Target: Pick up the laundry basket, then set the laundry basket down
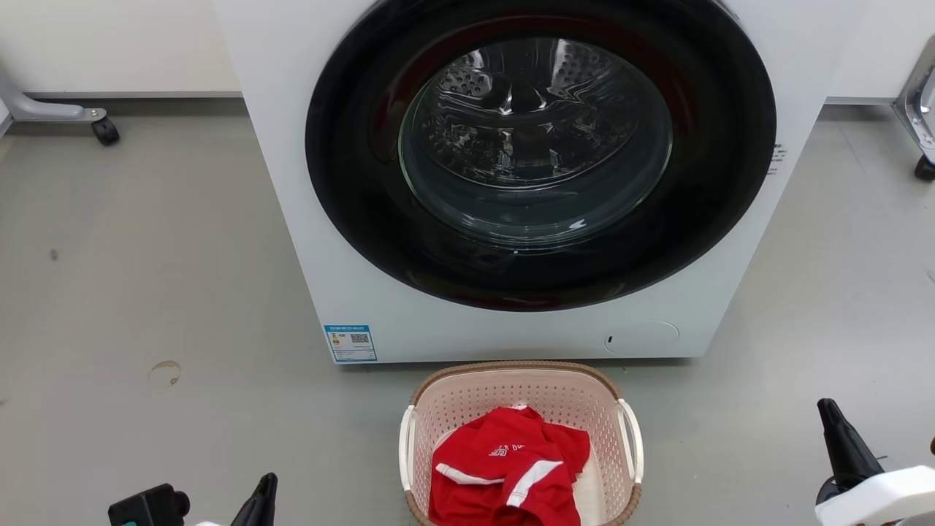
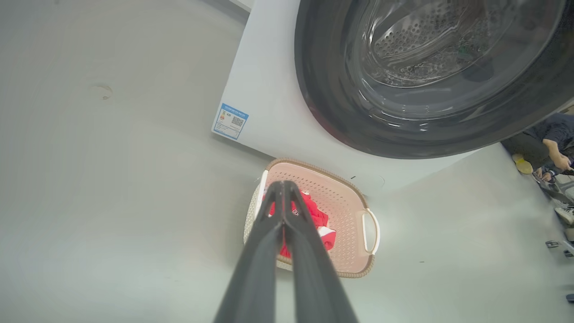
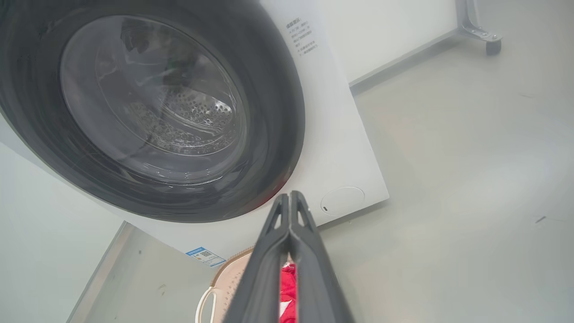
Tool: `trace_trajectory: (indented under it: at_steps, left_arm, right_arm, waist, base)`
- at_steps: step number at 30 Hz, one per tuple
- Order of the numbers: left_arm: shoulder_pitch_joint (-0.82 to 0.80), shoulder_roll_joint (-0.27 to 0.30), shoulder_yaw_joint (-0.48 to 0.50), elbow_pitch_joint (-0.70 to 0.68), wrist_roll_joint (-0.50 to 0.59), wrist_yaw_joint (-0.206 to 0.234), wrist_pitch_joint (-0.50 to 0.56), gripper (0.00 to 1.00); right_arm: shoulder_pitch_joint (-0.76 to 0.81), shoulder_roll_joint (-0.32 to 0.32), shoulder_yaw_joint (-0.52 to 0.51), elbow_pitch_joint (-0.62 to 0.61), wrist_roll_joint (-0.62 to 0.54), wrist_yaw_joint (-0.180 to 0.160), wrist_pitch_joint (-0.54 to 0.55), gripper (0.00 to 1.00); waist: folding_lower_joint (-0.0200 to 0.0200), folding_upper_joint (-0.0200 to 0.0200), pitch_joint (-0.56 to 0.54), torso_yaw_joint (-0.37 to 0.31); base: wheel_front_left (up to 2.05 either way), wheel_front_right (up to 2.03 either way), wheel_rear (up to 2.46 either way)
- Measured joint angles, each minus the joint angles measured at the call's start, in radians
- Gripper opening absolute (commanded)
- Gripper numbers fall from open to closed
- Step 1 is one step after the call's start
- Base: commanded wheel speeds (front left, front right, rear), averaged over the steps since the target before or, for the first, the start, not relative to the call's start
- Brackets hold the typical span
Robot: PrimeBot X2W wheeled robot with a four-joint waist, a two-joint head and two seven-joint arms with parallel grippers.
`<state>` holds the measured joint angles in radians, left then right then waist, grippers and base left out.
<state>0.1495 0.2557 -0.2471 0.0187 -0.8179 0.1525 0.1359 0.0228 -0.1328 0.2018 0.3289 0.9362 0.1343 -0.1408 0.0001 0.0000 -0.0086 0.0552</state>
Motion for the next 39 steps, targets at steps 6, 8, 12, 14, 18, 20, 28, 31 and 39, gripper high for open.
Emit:
trace_trajectory:
  at_steps: [6, 8, 12, 14, 18, 20, 28, 31, 39]
  left_arm:
    - [-0.017, -0.014, 0.021, 0.014, -0.056, -0.018, -0.005, 0.0]
    - [-0.019, -0.017, 0.028, 0.021, -0.075, -0.026, -0.005, 0.0]
    - [-0.029, -0.026, 0.04, 0.034, -0.111, -0.035, -0.006, 0.0]
    - [-0.035, -0.032, 0.048, 0.037, -0.131, -0.046, -0.007, 0.0]
    - [-0.036, -0.042, 0.062, 0.05, -0.165, -0.06, -0.009, 0.0]
    - [-0.039, -0.045, 0.068, 0.058, -0.186, -0.065, -0.009, 0.0]
    - [-0.06, -0.061, 0.094, 0.075, -0.252, -0.087, -0.013, 0.0]
    - [-0.065, -0.072, 0.103, 0.086, -0.278, -0.09, -0.013, 0.0]
    - [-0.083, -0.086, 0.133, 0.107, -0.351, -0.12, -0.014, 0.0]
  right_arm:
    - [-0.002, 0.007, -0.025, -0.006, 0.049, 0.0, 0.016, 0.0]
    - [-0.004, 0.009, -0.03, -0.008, 0.063, 0.0, 0.022, 0.0]
    - [-0.02, 0.016, -0.046, -0.012, 0.095, 0.0, 0.03, 0.0]
    - [-0.02, 0.017, -0.054, -0.013, 0.111, 0.0, 0.038, 0.0]
    - [-0.021, 0.021, -0.065, -0.014, 0.141, 0.0, 0.049, 0.0]
    - [-0.021, 0.023, -0.072, -0.014, 0.159, 0.0, 0.054, 0.0]
    - [-0.021, 0.029, -0.098, -0.016, 0.211, -0.001, 0.072, 0.0]
    - [-0.022, 0.035, -0.112, -0.018, 0.236, -0.001, 0.082, 0.0]
    - [-0.04, 0.045, -0.14, -0.022, 0.3, -0.001, 0.105, 0.0]
  waist:
    - [0.0, 0.0, 0.001, -0.004]
    - [0.0, 0.0, 0.001, -0.005]
    - [0.0, 0.0, 0.002, -0.008]
    - [0.0, 0.0, 0.002, -0.009]
    - [0.0, 0.0, 0.002, -0.012]
    - [0.0, 0.0, 0.003, -0.013]
    - [0.0, 0.0, 0.004, -0.017]
    - [0.0, 0.0, 0.004, -0.019]
    - [0.0, 0.0, 0.005, -0.025]
  base:
    - [0.0, 0.0, 0.0]
    - [0.0, 0.0, 0.0]
    - [0.0, 0.0, 0.0]
    - [0.0, 0.0, 0.0]
    - [0.0, 0.0, 0.0]
    - [0.0, 0.0, 0.0]
    - [0.0, 0.0, 0.0]
    - [0.0, 0.0, 0.0]
    - [0.0, 0.0, 0.0]
